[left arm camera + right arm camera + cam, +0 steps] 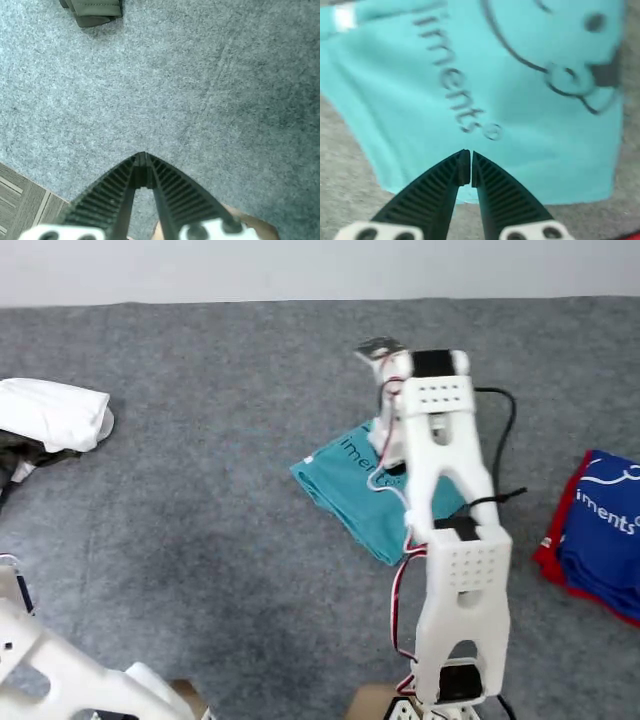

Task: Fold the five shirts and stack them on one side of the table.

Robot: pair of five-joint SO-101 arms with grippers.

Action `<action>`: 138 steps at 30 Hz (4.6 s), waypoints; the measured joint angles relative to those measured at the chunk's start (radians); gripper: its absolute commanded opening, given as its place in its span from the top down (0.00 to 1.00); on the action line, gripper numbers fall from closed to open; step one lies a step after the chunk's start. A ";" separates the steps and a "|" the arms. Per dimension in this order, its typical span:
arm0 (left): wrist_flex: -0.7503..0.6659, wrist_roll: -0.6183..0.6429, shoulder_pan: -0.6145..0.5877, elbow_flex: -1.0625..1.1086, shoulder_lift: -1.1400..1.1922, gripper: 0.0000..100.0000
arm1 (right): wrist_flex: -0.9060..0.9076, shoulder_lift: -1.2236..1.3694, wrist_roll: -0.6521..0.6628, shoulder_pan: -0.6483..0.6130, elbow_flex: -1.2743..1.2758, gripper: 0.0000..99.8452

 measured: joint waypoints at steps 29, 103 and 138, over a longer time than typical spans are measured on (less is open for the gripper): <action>0.000 0.000 0.000 0.000 0.000 1.00 | 0.003 -0.072 -0.287 -0.006 -0.262 0.99; 0.000 0.000 0.000 0.009 0.000 1.00 | -0.310 -0.203 -1.321 0.035 0.425 0.59; 0.000 0.000 0.000 0.009 0.000 1.00 | -0.459 -0.014 -1.300 0.061 0.404 0.93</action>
